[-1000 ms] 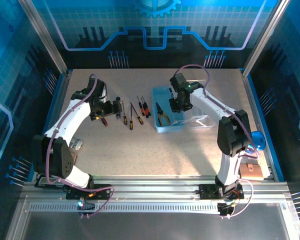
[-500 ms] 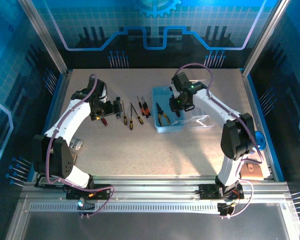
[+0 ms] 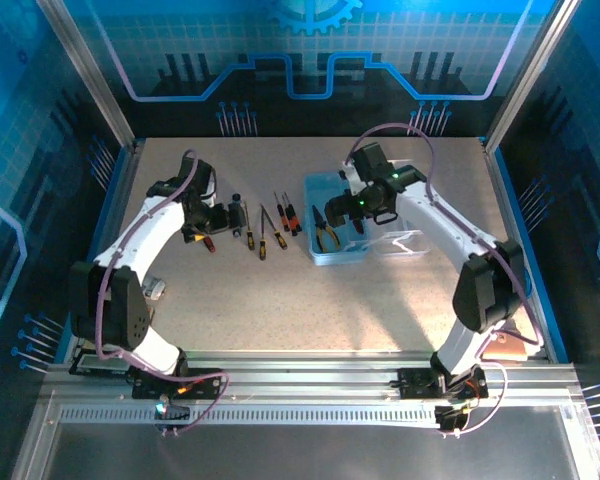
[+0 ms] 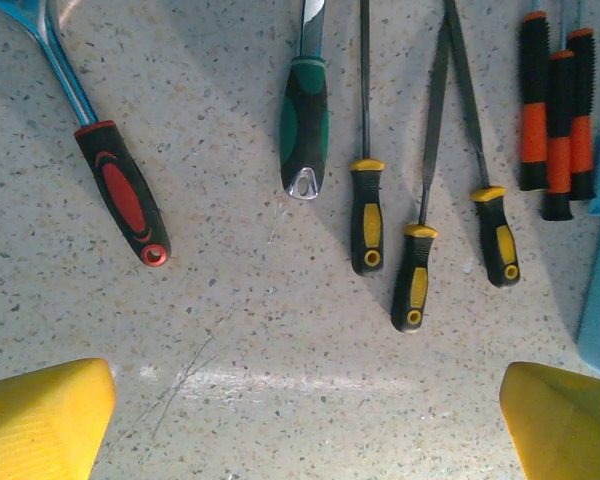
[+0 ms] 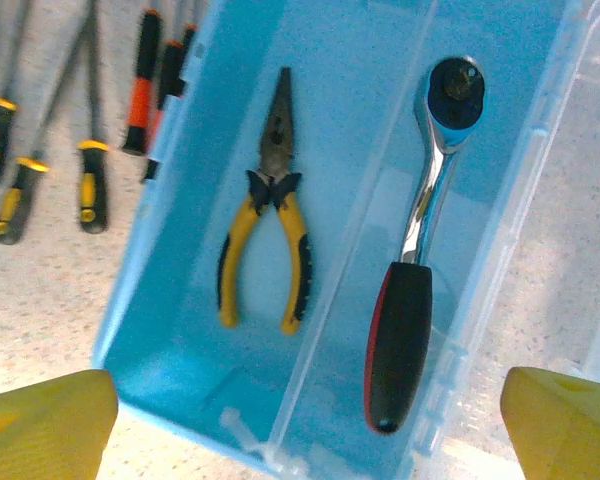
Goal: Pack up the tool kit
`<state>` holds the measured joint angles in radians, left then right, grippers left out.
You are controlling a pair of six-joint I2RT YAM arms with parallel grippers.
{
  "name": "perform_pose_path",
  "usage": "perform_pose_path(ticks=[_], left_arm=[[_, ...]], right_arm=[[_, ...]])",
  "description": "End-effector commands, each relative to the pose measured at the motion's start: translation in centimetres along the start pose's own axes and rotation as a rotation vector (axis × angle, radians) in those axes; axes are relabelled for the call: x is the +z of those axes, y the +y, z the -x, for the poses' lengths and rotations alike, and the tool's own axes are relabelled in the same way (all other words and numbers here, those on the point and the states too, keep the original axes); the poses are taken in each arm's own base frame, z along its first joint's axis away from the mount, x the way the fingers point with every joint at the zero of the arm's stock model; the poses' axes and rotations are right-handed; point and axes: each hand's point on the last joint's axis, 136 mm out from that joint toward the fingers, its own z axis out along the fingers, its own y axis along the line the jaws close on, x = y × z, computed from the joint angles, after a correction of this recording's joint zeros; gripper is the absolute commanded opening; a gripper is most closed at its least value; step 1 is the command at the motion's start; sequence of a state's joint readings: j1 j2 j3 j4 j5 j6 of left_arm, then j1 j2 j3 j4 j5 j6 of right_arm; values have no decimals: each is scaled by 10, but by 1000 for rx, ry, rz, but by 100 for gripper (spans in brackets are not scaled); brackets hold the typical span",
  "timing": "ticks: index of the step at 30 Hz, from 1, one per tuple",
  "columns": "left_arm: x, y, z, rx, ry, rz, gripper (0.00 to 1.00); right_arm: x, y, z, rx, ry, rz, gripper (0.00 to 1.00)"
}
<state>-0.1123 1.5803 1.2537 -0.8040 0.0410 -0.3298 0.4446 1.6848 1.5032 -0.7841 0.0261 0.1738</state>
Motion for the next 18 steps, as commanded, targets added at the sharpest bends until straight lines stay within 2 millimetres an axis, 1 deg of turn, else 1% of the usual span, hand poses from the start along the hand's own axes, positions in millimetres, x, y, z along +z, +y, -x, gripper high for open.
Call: perform_pose_path(ticks=[1, 5, 9, 14, 18], left_arm=[[11, 2, 1, 13, 27, 9, 99], [23, 2, -3, 23, 53, 38, 99], [37, -11, -10, 46, 80, 43, 99], [58, -35, -18, 76, 126, 44, 89], [76, -43, -21, 70, 153, 54, 76]], right_arm=[[-26, 16, 2, -36, -53, 73, 100], [-36, 21, -3, -45, -73, 83, 100], [-36, 21, -8, -42, -75, 88, 99], [-29, 24, -9, -38, -64, 106, 100], [-31, 26, -6, -41, -74, 117, 100]])
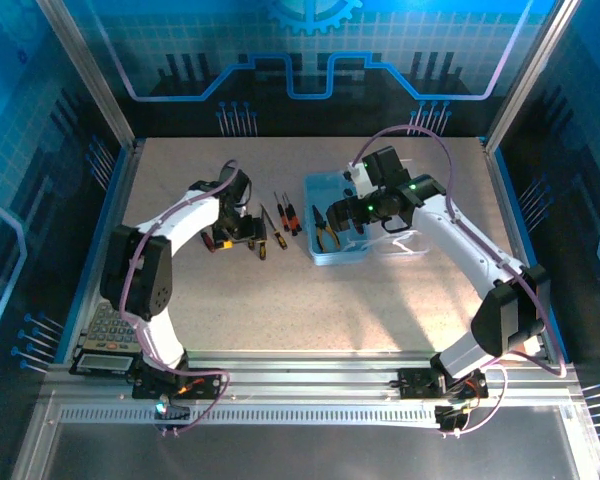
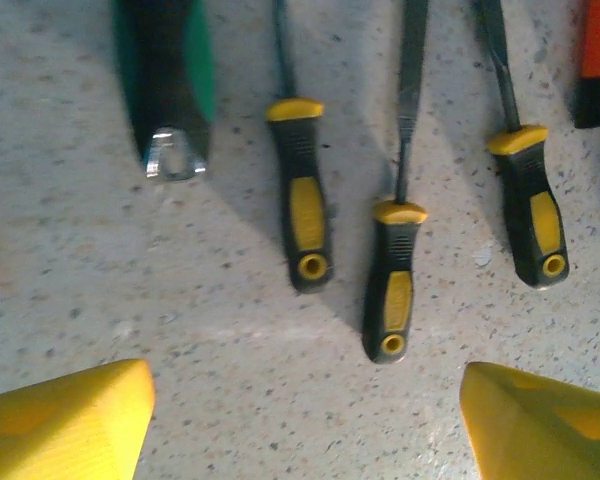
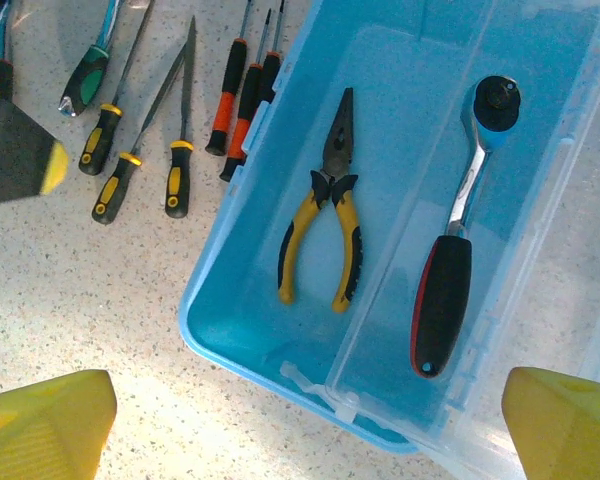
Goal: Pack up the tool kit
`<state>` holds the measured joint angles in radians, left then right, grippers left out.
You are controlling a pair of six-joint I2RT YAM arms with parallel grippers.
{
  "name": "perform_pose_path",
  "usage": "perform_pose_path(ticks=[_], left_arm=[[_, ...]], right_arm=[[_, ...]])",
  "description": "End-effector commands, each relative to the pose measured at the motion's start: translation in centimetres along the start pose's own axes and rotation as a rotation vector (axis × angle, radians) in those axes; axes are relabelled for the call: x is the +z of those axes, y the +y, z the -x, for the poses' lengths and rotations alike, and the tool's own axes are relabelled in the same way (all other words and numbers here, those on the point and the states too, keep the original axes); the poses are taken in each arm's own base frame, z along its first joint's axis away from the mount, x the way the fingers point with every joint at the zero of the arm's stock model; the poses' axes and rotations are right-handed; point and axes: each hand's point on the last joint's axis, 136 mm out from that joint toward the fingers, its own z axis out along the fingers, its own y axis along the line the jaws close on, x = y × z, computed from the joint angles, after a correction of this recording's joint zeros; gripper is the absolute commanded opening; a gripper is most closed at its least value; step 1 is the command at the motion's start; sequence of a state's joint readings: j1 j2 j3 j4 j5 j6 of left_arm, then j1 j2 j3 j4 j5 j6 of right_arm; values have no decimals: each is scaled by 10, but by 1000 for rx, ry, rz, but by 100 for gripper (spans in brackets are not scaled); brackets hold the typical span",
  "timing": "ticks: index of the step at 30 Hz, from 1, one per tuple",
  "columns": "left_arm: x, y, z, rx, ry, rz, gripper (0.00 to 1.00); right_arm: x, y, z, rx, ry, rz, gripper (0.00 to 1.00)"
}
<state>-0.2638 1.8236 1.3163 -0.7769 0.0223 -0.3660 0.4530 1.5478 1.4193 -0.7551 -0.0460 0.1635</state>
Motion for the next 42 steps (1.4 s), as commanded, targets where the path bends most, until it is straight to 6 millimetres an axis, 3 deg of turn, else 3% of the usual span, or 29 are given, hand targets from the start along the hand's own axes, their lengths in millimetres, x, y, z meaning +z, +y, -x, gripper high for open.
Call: perform_pose_path(ticks=[1, 15, 22, 28, 32, 36, 42], left_arm=[[7, -6, 10, -24, -7, 3, 72], [44, 8, 25, -57, -17, 100, 47], [50, 10, 31, -53, -18, 122, 35], [51, 11, 26, -41, -7, 119, 13], [41, 11, 24, -15, -26, 110, 3], [20, 6, 24, 18, -57, 82, 0], [-41, -30, 26, 93, -148, -122, 0]], right_arm=[[2, 9, 2, -14, -4, 35, 100], [5, 9, -3, -22, 7, 42, 100], [5, 9, -5, -26, 12, 43, 100], [6, 8, -7, -25, 17, 45, 100], [2, 9, -5, -26, 7, 52, 100], [-4, 11, -1, -12, -25, 66, 100], [-18, 18, 9, 51, -96, 157, 100]])
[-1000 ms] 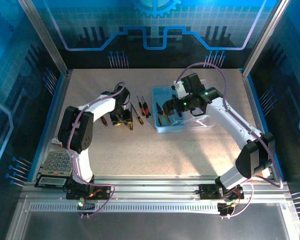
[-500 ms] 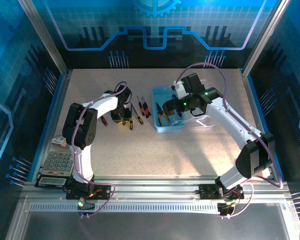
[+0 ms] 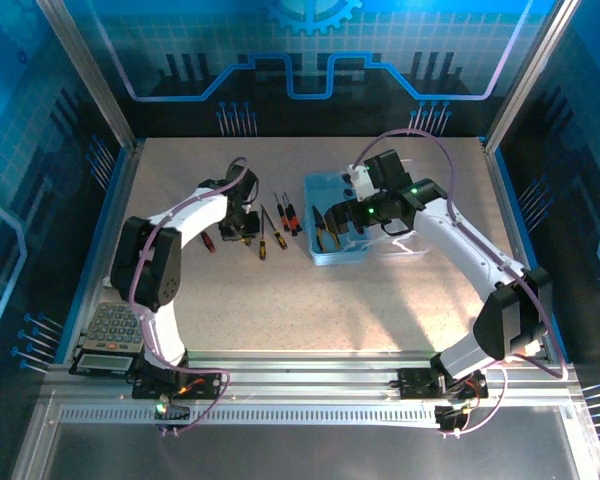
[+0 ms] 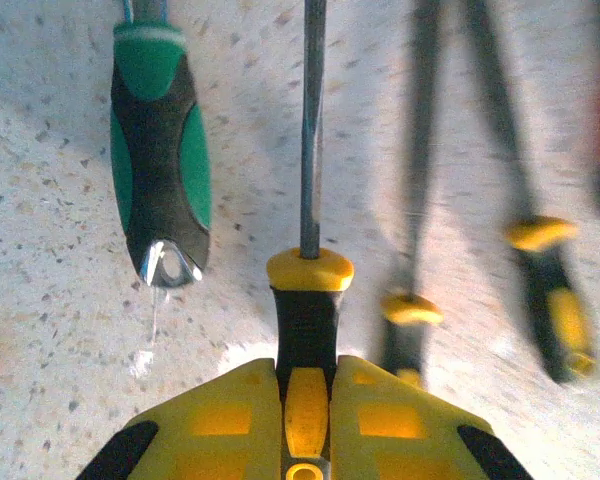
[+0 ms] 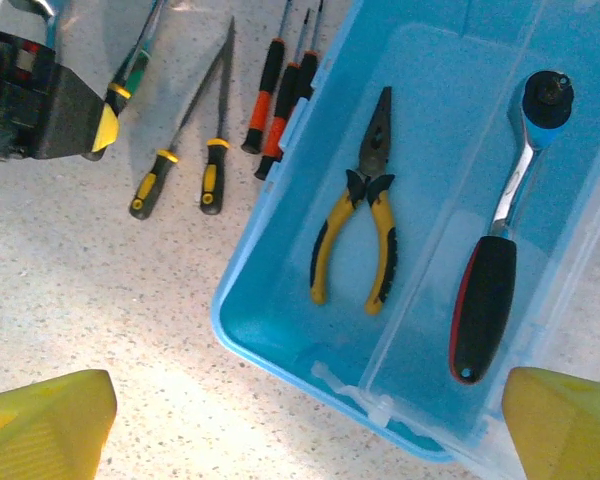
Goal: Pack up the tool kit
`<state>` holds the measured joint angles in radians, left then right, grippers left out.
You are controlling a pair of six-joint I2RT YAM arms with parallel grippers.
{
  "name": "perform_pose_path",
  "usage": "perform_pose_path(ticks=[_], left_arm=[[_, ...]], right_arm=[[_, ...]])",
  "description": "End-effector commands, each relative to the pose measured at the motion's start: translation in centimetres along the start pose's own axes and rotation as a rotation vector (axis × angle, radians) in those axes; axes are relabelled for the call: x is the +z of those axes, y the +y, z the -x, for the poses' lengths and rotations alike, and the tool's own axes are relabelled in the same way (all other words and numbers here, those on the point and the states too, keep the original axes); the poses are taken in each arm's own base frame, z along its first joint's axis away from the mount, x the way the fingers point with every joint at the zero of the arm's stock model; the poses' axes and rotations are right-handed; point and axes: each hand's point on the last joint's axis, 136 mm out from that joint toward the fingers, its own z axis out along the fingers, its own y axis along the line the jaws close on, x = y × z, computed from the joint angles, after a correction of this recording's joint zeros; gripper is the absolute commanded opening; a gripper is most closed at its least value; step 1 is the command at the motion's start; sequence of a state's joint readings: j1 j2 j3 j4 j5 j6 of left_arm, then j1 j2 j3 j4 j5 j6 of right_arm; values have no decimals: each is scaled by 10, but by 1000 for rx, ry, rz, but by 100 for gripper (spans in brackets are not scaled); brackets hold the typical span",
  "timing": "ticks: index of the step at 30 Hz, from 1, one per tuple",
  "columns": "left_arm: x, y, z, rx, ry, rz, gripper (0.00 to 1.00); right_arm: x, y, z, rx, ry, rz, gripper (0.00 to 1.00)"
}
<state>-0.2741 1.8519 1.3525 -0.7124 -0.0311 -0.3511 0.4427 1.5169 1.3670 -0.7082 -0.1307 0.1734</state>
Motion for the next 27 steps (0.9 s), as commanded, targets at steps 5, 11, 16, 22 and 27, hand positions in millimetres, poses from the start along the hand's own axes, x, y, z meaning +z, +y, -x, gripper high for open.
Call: perform_pose_path(ticks=[5, 11, 16, 22, 27], left_arm=[[-99, -75, 8, 89, -123, -424, 0], [-141, -135, -3, 135, -134, -713, 0], [-163, -175, -18, 214, -132, -843, 0], [-171, -193, -28, 270, -131, -883, 0], [-175, -199, -32, 291, -127, -899, 0]], right_arm=[[-27, 30, 30, 110, -177, 221, 98], [-33, 46, 59, 183, -299, 326, 82], [-31, 46, 79, 217, -343, 314, 69], [-17, 38, 90, 314, -355, 301, 60], [-7, 39, 94, 346, -352, 309, 51]])
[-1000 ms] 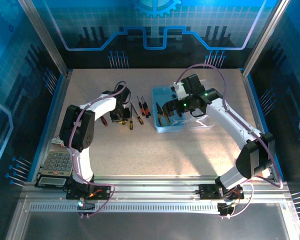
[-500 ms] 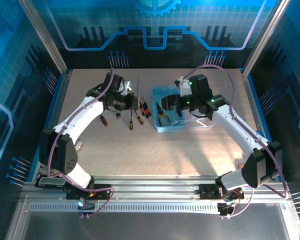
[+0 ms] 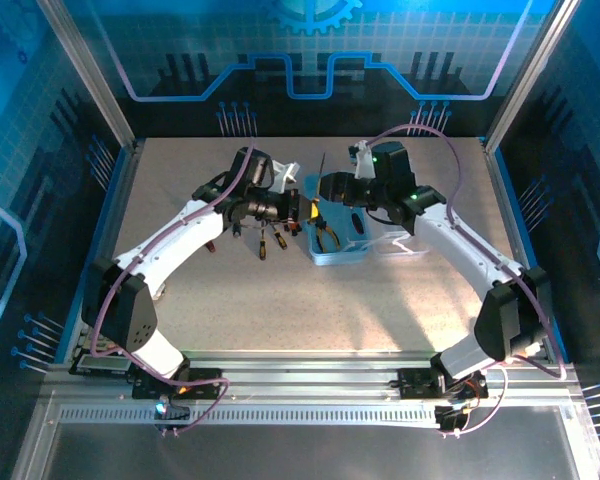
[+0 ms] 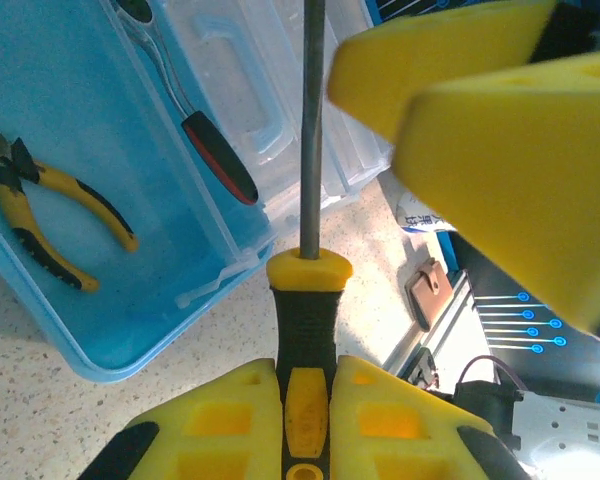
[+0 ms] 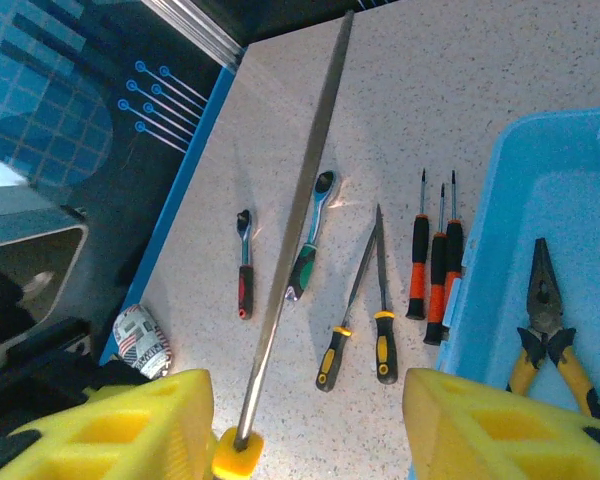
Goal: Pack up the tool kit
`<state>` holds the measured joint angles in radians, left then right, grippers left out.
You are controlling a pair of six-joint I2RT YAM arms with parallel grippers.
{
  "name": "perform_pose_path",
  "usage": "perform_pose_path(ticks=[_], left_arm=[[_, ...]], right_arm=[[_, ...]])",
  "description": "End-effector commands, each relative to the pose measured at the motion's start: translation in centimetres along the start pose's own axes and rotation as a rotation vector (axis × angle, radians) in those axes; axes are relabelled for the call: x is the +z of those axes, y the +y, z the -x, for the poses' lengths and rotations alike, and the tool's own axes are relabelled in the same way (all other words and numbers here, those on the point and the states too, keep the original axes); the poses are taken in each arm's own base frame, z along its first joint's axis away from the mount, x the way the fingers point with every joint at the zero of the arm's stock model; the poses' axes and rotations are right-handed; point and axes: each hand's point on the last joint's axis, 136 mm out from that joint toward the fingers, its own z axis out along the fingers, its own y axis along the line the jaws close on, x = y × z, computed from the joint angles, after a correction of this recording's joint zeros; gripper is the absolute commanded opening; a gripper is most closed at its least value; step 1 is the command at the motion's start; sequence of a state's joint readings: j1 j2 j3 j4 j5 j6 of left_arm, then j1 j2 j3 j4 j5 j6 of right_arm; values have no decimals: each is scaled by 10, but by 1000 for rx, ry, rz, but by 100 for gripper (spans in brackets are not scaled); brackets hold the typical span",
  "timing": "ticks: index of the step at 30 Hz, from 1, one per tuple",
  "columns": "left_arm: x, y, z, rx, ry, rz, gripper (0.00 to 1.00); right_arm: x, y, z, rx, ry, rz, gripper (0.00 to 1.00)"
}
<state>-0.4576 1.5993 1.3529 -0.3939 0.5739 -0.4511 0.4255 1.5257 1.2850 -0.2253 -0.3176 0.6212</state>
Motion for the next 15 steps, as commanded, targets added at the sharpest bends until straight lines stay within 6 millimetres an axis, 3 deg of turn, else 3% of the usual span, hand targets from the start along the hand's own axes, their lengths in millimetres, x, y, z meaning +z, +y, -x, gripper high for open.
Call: perform_pose_path(ticks=[1, 7, 14, 15], left_arm=[[-6, -26, 3, 38, -9, -69, 0], [-4, -26, 2, 42, 0, -68, 0], [-1, -22, 4, 33, 1, -59, 0], [0, -23, 4, 32, 2, -59, 4]], right_arm=[[5, 12, 15, 18, -47, 26, 51], [14, 20, 15, 11, -35, 48, 42], [20, 22, 11, 16, -15, 61, 15], [20, 22, 11, 13, -14, 63, 12]])
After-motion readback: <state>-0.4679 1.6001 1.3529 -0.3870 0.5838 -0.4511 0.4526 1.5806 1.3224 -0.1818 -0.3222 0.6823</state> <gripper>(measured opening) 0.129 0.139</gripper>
